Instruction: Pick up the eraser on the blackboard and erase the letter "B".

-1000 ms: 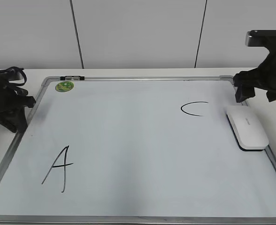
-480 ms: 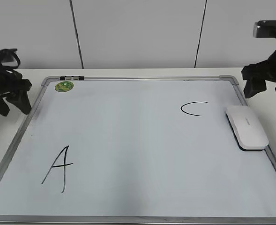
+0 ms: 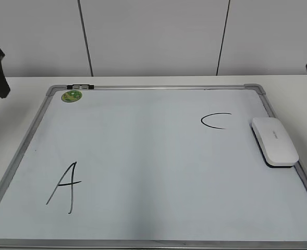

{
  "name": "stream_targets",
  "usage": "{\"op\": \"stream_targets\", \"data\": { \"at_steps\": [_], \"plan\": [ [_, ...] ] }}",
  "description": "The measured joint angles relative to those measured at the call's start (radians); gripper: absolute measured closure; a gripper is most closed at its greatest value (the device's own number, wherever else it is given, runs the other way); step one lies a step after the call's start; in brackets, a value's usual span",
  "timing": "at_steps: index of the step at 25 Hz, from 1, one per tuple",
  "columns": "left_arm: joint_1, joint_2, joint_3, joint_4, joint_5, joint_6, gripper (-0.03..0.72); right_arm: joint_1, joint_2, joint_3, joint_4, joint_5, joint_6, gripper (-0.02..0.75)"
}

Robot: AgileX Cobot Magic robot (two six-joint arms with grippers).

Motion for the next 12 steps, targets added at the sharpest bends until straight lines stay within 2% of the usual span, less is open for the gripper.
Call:
{"op": "stream_targets", "data": {
  "at_steps": [12],
  "plan": [
    [-0.006, -0.279, 0.005, 0.0, 0.047, -0.007, 0.218, 0.0, -0.269, 0.0, 0.035, 0.127, -0.032, 0.143]
  ]
}}
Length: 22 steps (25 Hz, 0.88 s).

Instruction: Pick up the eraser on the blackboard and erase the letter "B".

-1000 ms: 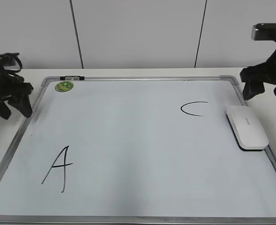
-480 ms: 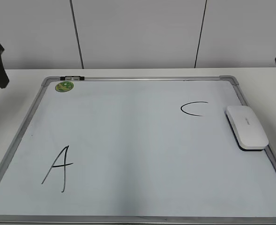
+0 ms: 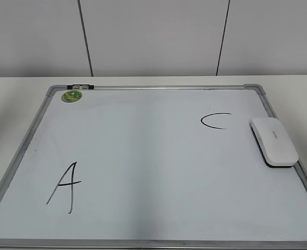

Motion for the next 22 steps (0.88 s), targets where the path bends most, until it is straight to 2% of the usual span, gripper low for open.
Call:
{"op": "stream_targets", "data": {
  "at_steps": [8, 22],
  "plan": [
    [0.0, -0.251, 0.108, 0.0, 0.004, -0.007, 0.218, 0.0, -0.134, 0.0, 0.01, 0.082, -0.008, 0.144],
    [0.0, -0.717, 0.384, -0.01, 0.02, -0.022, 0.218, 0.0, -0.451, 0.009, 0.011, 0.181, -0.01, 0.144]
  ]
}}
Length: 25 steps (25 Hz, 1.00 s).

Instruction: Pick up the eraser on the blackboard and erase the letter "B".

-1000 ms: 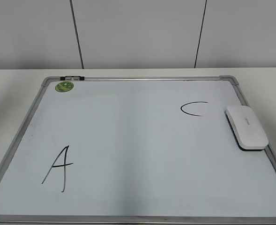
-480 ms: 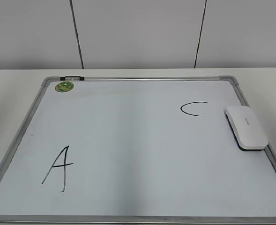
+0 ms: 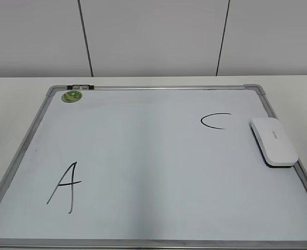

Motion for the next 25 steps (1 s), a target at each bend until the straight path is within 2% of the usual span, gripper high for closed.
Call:
{"op": "stream_targets", "data": {
  "at_steps": [4, 9, 15, 21, 25],
  "plan": [
    [0.0, -0.105, 0.085, -0.022, 0.005, -0.004, 0.218, 0.0, -0.118, 0.061, 0.0, 0.002, 0.0, 0.144],
    [0.0, -0.226, 0.209, -0.022, 0.006, -0.005, 0.218, 0.0, -0.279, 0.223, 0.0, 0.008, 0.0, 0.146],
    [-0.001, -0.345, 0.385, 0.033, 0.006, -0.005, 0.218, 0.0, -0.403, 0.434, -0.024, 0.008, -0.002, 0.146],
    [-0.001, -0.437, 0.532, 0.06, -0.025, -0.005, 0.218, 0.0, -0.466, 0.59, -0.049, -0.03, -0.002, 0.146],
    [-0.001, -0.467, 0.576, 0.069, -0.062, -0.005, 0.218, 0.0, -0.473, 0.689, -0.051, -0.062, -0.002, 0.146]
  ]
}}
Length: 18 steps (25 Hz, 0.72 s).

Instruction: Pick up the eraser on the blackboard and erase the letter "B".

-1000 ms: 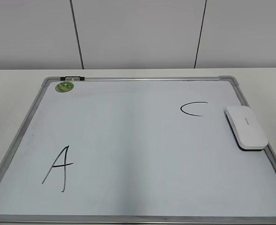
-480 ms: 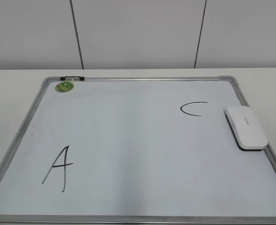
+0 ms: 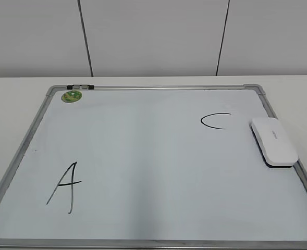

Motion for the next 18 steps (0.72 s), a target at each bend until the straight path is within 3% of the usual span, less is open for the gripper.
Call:
{"op": "stream_targets", "data": {
  "at_steps": [18],
  "plan": [
    [0.0, -0.008, 0.051, 0.061, -0.097, 0.0, 0.218, 0.0, 0.0, 0.047, 0.004, -0.068, 0.0, 0.146]
  ]
}}
